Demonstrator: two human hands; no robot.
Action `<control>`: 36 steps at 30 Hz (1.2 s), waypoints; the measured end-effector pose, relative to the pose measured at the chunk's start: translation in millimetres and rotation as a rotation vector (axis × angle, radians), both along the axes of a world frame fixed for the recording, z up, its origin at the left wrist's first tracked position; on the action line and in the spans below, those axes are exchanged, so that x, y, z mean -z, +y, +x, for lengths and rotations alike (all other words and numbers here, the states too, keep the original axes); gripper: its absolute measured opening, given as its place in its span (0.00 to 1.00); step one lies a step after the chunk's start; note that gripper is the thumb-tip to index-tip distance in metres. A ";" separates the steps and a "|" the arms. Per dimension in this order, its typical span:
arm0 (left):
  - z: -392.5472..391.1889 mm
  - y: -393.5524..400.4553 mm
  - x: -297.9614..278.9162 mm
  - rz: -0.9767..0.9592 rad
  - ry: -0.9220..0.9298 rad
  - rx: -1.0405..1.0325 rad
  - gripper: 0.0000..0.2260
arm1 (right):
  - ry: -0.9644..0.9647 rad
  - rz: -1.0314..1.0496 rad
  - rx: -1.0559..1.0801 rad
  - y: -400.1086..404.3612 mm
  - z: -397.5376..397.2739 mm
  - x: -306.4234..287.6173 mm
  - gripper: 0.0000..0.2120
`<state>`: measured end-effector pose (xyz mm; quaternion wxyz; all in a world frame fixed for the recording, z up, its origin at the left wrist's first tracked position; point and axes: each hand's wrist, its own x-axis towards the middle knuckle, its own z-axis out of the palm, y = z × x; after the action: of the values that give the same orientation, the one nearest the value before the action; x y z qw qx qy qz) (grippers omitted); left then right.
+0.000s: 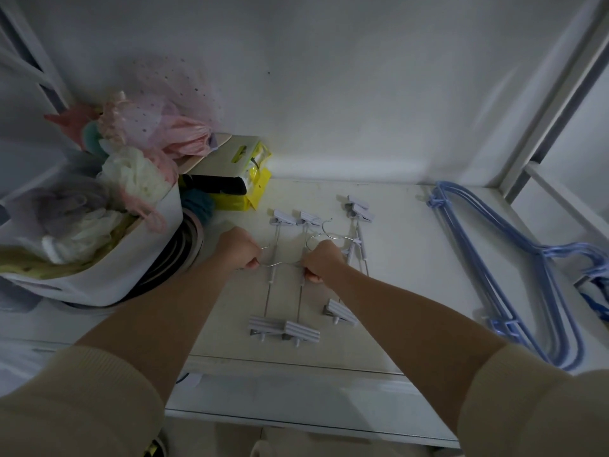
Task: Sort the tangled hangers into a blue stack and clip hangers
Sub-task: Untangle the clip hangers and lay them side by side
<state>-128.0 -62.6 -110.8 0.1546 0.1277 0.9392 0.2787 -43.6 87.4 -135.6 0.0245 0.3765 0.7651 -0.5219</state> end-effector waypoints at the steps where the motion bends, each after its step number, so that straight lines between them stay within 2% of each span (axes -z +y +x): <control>1: -2.3 0.0 1.7 -0.012 0.001 -0.007 0.03 | 0.007 -0.005 0.007 -0.2 -0.1 -0.9 0.16; 5: -8.0 0.2 -0.8 0.071 -0.051 -0.032 0.03 | 0.024 -0.038 0.032 -0.9 -1.8 -2.7 0.14; 8: -7.4 -1.7 -0.2 0.159 -0.168 -0.079 0.02 | 0.026 -0.027 0.033 -2.7 -0.6 -1.0 0.14; 12: -8.4 -1.2 1.8 0.225 -0.194 -0.091 0.02 | 0.005 0.003 0.028 0.7 0.6 -4.3 0.12; 16: -4.4 0.5 -0.5 0.223 -0.229 -0.109 0.07 | -0.015 0.011 0.023 2.8 3.8 -4.4 0.13; 20: -6.4 -1.7 4.9 0.215 -0.204 -0.124 0.08 | -0.034 0.090 -0.027 1.7 2.3 -3.9 0.14; 24: -8.2 -2.6 7.7 0.181 -0.159 -0.087 0.02 | -0.044 0.132 -0.054 0.4 2.8 -6.8 0.16; 27: -6.0 3.3 5.0 0.084 0.000 -0.038 0.05 | 0.005 0.108 -0.010 7.5 7.1 -13.7 0.10; 29: -1.8 14.6 -3.0 0.072 0.134 -0.021 0.05 | 0.028 0.169 0.039 18.8 11.9 -19.1 0.05; 31: 3.4 33.5 -9.0 0.096 0.181 0.037 0.03 | 0.001 0.248 0.053 30.7 21.7 -23.6 0.05; 33: 9.8 53.9 -10.5 0.053 0.194 0.113 0.05 | -0.016 0.294 0.060 40.6 29.9 -23.2 0.03; 36: 20.4 78.4 -7.3 -0.010 0.211 0.162 0.09 | -0.034 0.347 0.072 50.1 35.0 -18.9 0.14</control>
<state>-107.6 15.8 -103.5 0.0774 0.2311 0.9382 0.2457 -8.6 137.5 -116.7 -0.0468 0.4110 0.8291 -0.3762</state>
